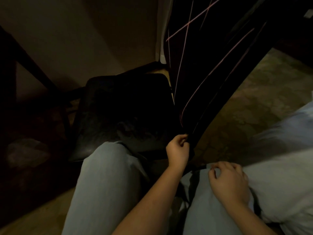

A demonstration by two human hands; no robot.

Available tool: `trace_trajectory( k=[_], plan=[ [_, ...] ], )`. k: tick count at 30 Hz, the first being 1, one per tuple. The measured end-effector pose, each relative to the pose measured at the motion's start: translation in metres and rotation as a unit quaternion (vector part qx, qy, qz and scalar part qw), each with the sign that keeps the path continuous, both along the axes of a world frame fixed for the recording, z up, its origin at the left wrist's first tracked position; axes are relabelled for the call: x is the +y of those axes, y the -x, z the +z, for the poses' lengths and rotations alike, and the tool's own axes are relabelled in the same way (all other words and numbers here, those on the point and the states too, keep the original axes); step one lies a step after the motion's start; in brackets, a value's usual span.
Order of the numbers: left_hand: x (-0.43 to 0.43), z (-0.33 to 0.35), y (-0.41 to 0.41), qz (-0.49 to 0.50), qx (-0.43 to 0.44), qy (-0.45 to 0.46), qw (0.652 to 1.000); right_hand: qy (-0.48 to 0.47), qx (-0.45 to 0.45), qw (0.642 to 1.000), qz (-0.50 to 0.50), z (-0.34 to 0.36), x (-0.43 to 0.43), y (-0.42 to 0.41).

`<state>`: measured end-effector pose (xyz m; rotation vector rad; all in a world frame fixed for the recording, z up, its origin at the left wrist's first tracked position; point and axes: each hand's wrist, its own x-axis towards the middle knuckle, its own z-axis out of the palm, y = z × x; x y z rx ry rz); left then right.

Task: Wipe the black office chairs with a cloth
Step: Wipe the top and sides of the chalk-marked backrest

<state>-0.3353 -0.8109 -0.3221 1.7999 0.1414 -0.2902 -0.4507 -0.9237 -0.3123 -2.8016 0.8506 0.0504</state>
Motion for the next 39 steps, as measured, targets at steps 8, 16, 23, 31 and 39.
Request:
trace_trajectory(
  k=[8,16,23,31,39],
  plan=[
    [-0.001,-0.012,0.004,-0.012,-0.006,-0.008,1.000,0.005,-0.011,1.000,0.013,-0.002,-0.001,0.001],
    [0.001,-0.035,0.015,-0.084,0.076,-0.088,0.990,-0.003,0.003,1.000,0.011,0.006,0.000,0.006],
    [-0.018,-0.055,0.020,-0.067,0.058,-0.120,0.989,-0.027,0.002,1.000,0.001,0.004,-0.003,0.008],
    [-0.030,-0.077,0.009,-0.074,0.146,-0.134,0.977,-0.025,-0.005,1.000,0.007,0.003,-0.005,0.003],
    [-0.037,-0.086,0.011,-0.022,0.189,-0.083,0.978,-0.036,-0.001,0.999,0.007,0.003,-0.014,0.003]
  ],
)
